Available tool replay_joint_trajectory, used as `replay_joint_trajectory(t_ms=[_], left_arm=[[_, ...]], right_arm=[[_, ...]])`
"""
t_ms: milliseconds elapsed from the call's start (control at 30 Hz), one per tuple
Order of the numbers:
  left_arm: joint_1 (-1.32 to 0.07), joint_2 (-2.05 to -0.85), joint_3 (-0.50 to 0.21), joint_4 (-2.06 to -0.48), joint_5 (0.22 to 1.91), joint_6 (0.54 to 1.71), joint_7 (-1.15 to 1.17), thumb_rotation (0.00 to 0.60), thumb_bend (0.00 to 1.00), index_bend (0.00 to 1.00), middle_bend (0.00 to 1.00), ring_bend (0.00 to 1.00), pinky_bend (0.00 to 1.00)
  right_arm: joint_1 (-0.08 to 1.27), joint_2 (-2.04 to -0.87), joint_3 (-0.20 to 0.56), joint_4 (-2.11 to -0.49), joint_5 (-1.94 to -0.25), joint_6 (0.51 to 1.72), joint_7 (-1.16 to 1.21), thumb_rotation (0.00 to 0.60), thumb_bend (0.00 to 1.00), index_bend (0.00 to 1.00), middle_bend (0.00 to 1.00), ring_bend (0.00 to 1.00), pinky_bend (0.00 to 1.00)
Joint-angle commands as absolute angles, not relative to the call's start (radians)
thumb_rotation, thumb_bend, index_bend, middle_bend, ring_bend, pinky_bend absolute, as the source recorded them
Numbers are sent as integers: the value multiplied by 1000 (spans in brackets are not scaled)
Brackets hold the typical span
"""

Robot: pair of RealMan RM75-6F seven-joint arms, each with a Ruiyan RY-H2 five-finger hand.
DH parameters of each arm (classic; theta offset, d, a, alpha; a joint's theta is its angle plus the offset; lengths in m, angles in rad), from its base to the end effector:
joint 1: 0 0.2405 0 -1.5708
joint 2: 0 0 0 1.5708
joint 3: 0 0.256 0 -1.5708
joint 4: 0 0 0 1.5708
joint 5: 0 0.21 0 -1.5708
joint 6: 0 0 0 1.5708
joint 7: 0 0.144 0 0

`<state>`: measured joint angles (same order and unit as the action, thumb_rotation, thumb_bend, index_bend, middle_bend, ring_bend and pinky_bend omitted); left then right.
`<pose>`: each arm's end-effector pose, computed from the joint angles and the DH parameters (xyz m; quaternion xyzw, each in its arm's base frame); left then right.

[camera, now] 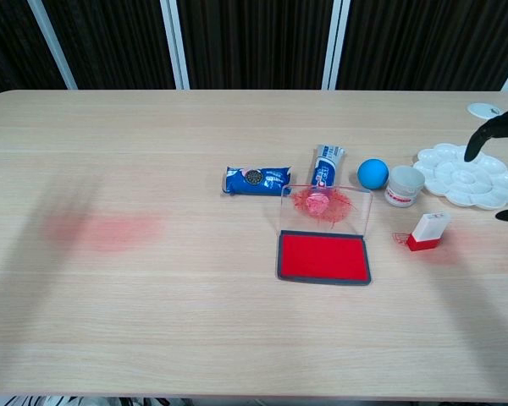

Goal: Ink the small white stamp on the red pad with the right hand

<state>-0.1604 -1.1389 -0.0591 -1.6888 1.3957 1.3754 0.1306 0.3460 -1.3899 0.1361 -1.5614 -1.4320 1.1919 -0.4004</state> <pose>-0.2971 0.2030 0.1368 -0.6106 -0.4088 -0.3545 0.5783 -0.2408 -0.2643 0.0516 0.7128 -0.3136 0.3451 0.5240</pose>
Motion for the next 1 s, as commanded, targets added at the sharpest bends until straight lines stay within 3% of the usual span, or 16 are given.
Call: replay_joint_trajectory(t_ms=[33,600,1000], left_arm=[[-162,-1138,-59,-1689,1394,1372,128,600,0,0,0,0,0],[-172,-1125,-63,-1697,1369,1342,110,600,0,0,0,0,0],[-178,-1115,-64,-1704,1357,1326,100,600,0,0,0,0,0]], right_arm=[[361,-1423,138,-1531,-1404,1170,-413,600,236,392,312,216,255],[417,-1544,143,-1416,-1328,1105,-434,600,265,431,340,228,258],[442,-1595,147,-1363,-1282,1073,-440,600,358,431,339,228,265]])
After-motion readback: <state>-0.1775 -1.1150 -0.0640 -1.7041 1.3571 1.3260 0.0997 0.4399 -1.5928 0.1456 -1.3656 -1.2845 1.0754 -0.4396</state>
